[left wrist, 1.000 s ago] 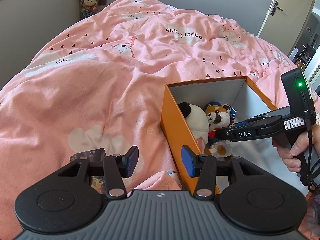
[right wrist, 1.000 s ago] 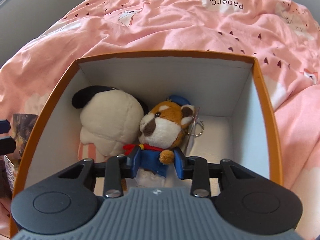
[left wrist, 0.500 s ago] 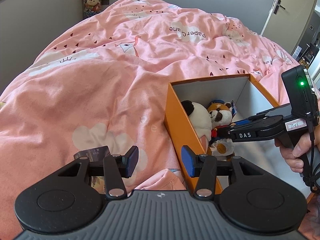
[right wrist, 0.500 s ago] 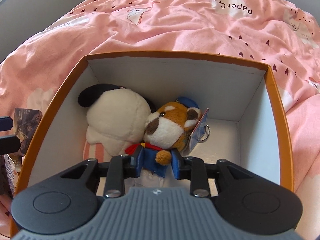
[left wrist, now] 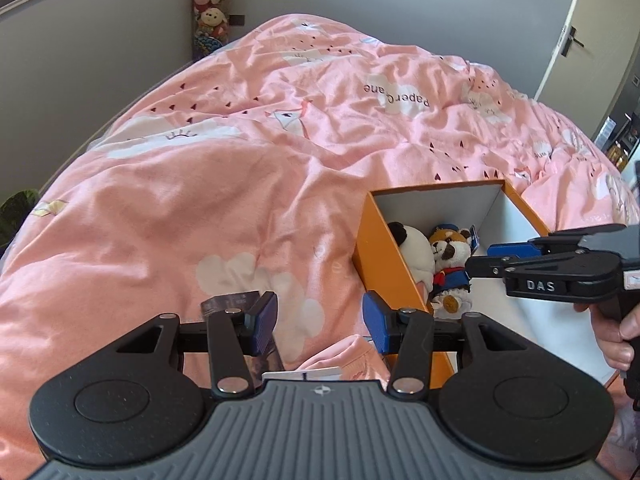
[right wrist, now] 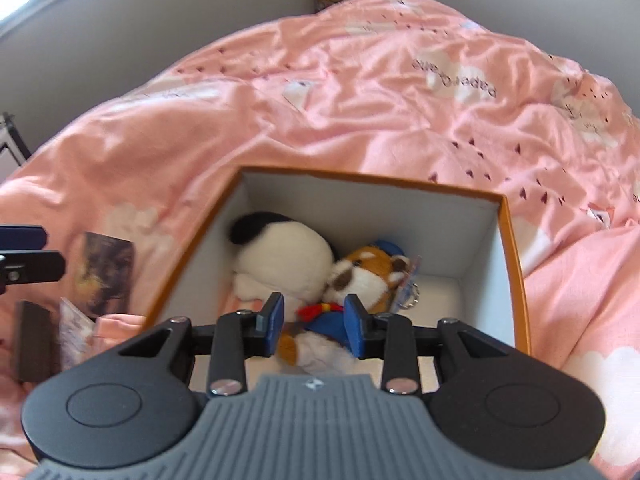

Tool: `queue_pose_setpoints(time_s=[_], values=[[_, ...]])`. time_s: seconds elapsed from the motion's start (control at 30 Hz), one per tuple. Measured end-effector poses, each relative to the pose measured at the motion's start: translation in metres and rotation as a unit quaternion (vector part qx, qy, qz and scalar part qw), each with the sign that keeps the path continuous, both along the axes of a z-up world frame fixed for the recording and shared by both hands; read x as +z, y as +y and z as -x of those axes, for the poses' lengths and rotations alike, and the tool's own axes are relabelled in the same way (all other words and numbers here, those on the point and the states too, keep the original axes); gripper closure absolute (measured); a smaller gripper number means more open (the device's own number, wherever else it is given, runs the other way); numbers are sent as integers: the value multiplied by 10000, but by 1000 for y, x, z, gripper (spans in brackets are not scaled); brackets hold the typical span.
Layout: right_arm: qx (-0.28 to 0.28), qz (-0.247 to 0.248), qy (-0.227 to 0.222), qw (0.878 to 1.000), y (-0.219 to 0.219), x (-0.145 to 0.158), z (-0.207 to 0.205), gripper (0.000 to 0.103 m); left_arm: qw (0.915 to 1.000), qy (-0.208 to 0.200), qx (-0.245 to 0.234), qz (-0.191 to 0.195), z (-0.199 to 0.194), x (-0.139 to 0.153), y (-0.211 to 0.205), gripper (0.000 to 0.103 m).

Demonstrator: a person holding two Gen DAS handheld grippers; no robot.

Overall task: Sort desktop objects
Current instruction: 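Grasp the black box with the left gripper while the right grasps the Vaseline tube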

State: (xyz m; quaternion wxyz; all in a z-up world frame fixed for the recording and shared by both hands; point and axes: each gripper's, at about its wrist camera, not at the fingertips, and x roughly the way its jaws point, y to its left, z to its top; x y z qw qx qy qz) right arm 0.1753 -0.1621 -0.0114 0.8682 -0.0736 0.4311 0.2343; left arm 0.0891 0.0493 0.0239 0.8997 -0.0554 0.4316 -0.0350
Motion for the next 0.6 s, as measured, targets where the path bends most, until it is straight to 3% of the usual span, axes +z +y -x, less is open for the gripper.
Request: queue_pose_setpoints(time_s=[0.23,0.6], values=[[477,-601,-44,9970,25,23,33,68,9996,41,296,29,25,10,31,48],[1249,-553,463,9895,90,3,71,69,9969,731,298,-62,63,-9,44,47]])
